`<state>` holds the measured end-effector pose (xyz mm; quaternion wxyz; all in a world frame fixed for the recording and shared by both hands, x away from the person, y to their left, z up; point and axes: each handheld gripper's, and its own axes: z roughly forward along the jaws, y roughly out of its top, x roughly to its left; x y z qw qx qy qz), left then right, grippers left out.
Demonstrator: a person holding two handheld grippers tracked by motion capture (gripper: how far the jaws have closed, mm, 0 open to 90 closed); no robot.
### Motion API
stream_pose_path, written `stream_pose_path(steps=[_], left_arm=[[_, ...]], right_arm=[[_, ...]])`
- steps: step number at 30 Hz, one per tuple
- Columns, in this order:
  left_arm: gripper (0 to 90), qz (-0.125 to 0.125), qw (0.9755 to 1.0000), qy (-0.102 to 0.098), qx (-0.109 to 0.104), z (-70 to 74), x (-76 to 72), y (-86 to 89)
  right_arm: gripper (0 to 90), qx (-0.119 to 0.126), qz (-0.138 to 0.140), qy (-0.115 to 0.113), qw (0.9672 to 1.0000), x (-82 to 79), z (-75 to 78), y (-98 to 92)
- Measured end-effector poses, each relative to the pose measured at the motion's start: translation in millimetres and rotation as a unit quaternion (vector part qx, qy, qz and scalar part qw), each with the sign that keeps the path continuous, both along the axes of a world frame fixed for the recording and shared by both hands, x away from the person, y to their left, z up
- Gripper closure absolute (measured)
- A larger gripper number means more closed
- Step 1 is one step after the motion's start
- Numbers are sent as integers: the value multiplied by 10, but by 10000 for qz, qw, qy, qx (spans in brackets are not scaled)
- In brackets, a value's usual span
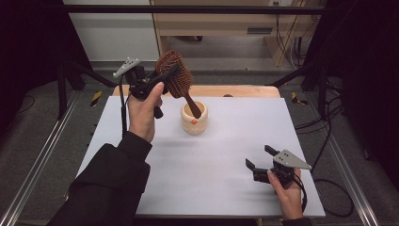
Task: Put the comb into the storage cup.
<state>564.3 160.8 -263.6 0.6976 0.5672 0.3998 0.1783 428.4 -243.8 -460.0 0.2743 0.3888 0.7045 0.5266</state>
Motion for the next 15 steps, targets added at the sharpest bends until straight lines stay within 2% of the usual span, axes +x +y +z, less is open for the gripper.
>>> stream_pose_path(steps=[11, 15], left_arm=[[505, 80, 9999, 25, -59, 19, 27, -14], [504, 141, 9999, 20, -34, 26, 39, -25]], right_arm=[[88, 12, -1, 31, 10000, 6, -11, 5], [88, 99, 0, 29, 9999, 4, -8, -9]])
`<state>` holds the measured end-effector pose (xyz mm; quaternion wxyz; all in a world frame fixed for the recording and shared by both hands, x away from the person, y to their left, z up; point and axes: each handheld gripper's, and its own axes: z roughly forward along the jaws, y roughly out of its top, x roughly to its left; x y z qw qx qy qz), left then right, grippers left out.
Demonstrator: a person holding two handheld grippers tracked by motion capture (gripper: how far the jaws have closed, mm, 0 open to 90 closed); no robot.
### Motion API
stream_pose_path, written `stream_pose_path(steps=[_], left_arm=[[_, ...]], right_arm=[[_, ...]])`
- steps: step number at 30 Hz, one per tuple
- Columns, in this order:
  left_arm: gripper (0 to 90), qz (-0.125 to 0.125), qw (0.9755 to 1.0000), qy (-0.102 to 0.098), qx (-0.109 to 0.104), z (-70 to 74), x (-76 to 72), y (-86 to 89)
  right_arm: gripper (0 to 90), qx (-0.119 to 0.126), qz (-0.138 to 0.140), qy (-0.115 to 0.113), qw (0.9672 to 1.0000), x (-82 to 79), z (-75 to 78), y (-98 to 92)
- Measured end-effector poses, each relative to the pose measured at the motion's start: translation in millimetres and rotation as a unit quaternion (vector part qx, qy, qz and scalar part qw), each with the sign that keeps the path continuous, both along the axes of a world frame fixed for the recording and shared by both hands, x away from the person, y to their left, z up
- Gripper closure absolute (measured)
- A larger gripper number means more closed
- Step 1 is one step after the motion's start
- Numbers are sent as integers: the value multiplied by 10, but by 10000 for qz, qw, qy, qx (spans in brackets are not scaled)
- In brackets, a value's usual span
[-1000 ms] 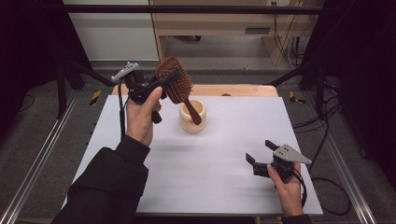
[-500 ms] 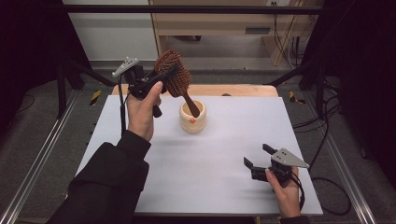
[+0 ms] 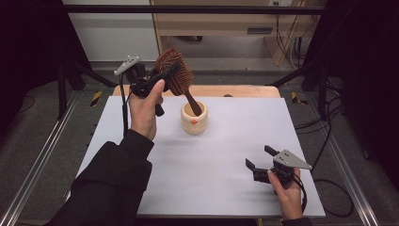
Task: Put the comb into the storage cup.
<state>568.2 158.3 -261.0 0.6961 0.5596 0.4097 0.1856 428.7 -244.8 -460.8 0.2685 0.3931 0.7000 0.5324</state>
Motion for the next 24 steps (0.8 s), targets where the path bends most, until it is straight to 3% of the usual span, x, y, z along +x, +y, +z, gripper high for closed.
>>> stream_pose_path(steps=[24], left_arm=[[504, 165, 9999, 42, 6, -38, 153, -87]], right_arm=[[88, 141, 35, -8, 9999, -3, 1, -13]])
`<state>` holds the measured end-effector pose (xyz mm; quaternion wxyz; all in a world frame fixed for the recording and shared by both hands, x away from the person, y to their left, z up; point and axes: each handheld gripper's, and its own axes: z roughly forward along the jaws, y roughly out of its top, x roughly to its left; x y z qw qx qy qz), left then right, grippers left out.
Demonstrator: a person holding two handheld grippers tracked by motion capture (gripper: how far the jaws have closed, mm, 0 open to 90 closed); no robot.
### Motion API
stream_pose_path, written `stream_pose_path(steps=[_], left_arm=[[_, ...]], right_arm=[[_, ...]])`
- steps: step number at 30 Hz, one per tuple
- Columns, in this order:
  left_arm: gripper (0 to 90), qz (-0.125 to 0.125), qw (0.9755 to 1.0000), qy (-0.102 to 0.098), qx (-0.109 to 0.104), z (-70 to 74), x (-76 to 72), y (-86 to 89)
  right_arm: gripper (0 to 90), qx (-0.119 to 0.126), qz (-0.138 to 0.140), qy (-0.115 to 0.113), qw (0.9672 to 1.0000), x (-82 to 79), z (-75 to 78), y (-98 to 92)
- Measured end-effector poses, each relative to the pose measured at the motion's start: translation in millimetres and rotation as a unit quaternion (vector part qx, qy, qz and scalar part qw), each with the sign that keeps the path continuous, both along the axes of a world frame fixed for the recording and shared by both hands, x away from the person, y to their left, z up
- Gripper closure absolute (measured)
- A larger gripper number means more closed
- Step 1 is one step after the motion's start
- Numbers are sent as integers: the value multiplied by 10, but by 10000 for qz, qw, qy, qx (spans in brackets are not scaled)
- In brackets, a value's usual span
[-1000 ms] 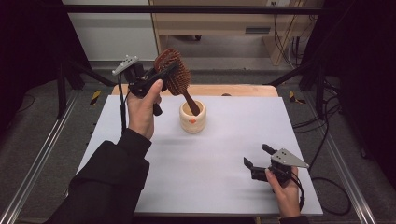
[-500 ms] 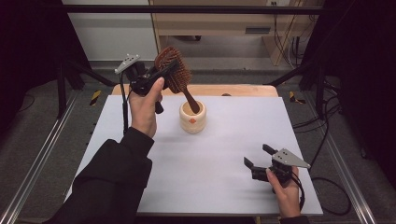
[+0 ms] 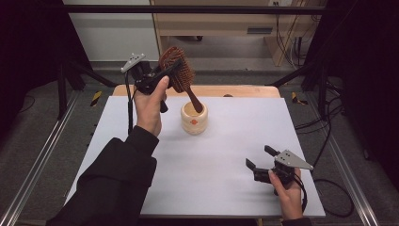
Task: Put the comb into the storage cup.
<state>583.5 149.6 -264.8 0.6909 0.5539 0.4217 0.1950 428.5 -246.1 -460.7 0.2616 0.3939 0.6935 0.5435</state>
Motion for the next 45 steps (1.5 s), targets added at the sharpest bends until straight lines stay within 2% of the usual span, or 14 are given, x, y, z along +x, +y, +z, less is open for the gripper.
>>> stream_pose_path(steps=[7, 15, 19, 23, 30, 36, 41, 45], left_arm=[[504, 60, 10000, -13, -74, -11, 68, 0], [504, 148, 9998, -53, -74, -43, 153, -10], [504, 198, 9998, -82, -1, -70, 194, -27], [504, 231, 9997, -56, -44, -103, 236, -25], [504, 287, 9996, -58, -45, -135, 278, -9], [503, 334, 9994, -78, 76, -170, 301, -5], [502, 367, 9993, -38, -10, -203, 322, -5], [502, 362, 9993, -23, 20, -227, 316, -19]], right_arm=[[87, 22, -17, 29, 10000, -1, -2, -14], [87, 26, -35, -2, 10000, 3, -3, -22], [88, 35, -36, -17, 10000, 0, 1, -25], [89, 61, -28, 24, 10000, 3, -2, -29], [96, 87, -176, -50, 9998, -3, 10, -64], [77, 83, -187, -20, 9998, -1, 2, -51], [67, 46, -187, 4, 9998, 6, -8, -45], [51, 0, -199, 2, 9998, 4, -9, -38]])
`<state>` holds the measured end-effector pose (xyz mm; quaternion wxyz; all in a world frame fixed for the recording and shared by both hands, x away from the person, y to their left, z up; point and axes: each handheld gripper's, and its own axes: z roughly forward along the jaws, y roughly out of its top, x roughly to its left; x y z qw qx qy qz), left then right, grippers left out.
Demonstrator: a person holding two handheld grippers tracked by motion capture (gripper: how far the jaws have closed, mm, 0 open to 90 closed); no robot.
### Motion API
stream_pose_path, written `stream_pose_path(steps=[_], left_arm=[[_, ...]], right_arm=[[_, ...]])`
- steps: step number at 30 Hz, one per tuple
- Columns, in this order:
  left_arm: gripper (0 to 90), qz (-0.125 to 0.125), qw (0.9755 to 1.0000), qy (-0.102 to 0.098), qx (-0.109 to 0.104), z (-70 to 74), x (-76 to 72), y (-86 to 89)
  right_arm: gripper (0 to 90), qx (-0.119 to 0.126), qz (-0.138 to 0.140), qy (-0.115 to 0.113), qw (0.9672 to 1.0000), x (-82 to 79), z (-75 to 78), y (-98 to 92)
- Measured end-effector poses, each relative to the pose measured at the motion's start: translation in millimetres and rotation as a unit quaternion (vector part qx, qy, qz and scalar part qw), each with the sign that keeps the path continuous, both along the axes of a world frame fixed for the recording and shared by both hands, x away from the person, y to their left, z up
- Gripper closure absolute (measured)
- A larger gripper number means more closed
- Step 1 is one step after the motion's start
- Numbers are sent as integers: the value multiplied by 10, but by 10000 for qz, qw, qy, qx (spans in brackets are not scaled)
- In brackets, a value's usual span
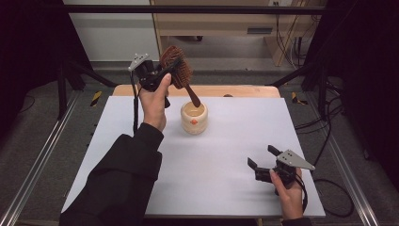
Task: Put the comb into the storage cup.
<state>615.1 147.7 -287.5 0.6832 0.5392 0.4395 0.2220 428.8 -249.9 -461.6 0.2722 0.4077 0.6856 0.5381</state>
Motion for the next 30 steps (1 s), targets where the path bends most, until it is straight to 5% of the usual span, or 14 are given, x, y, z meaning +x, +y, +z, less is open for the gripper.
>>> stream_pose_path(steps=[30], left_arm=[[500, -8, 9998, 94, 164, -173, -12, -52]], right_arm=[[56, -69, -98, 4, 9999, 0, -10, -11]])
